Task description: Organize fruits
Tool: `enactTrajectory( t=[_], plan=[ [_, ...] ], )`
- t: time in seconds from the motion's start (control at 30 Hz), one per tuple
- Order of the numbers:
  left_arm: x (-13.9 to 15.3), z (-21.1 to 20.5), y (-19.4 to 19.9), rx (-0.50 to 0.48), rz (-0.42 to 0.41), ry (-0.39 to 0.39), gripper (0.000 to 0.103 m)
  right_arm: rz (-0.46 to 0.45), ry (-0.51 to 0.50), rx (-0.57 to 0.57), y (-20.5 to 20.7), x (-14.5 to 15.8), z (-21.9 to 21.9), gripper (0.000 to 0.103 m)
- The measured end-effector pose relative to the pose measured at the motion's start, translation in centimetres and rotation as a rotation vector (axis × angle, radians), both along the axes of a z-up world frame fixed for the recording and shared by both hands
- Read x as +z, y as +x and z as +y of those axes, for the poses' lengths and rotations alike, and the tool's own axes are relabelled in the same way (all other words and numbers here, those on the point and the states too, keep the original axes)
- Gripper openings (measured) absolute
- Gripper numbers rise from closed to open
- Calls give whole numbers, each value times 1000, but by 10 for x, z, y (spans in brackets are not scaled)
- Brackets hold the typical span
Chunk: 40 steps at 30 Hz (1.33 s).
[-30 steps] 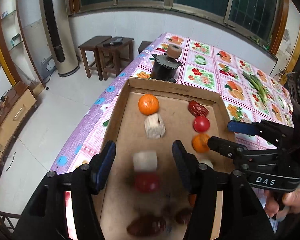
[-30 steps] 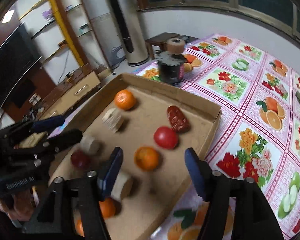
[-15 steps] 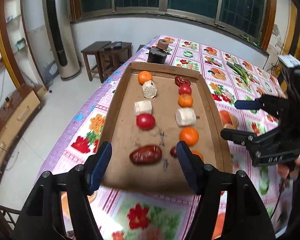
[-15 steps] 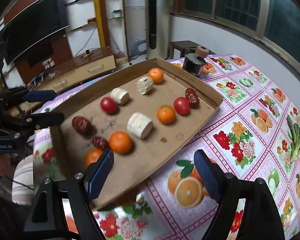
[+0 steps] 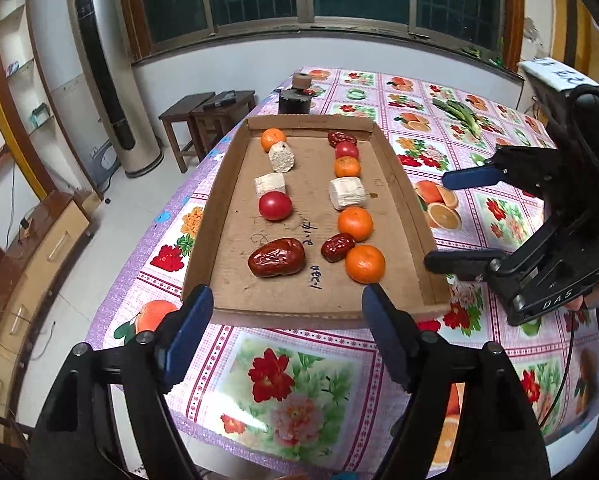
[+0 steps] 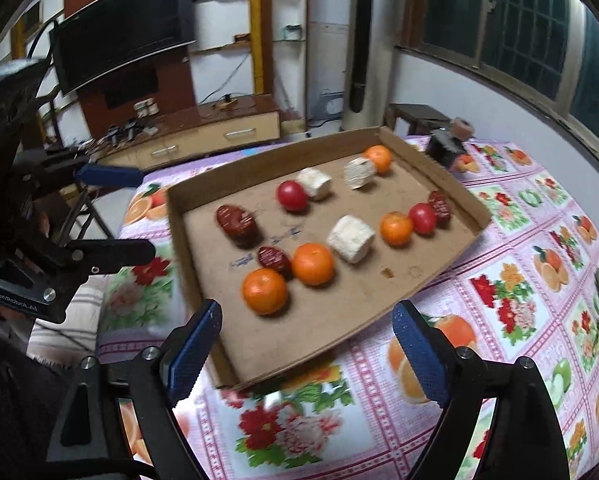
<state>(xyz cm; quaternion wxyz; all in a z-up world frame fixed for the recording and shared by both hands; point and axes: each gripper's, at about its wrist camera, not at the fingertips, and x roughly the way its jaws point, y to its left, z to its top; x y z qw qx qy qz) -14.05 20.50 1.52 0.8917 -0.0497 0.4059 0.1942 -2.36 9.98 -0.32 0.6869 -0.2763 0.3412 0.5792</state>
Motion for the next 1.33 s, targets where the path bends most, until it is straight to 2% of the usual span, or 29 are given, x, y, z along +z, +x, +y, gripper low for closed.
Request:
enactTrajectory(
  t=[0.37,0.7,0.97,1.33],
  plan=[
    [-4,-5,-11,-4,10,3,77,-19,-69,45,-20,-18,2,88],
    [-5,-6,-13,3,9,-5,77,-20,-70,46,-19,-20,0,88],
    [-1,-4,-18,41,-42,14,77,-24,-71,48,-20,-20,0,88],
    [-4,-5,-12,26,-15,-7,77,-21,-64,40,-22,-20,-2,88]
  ],
)
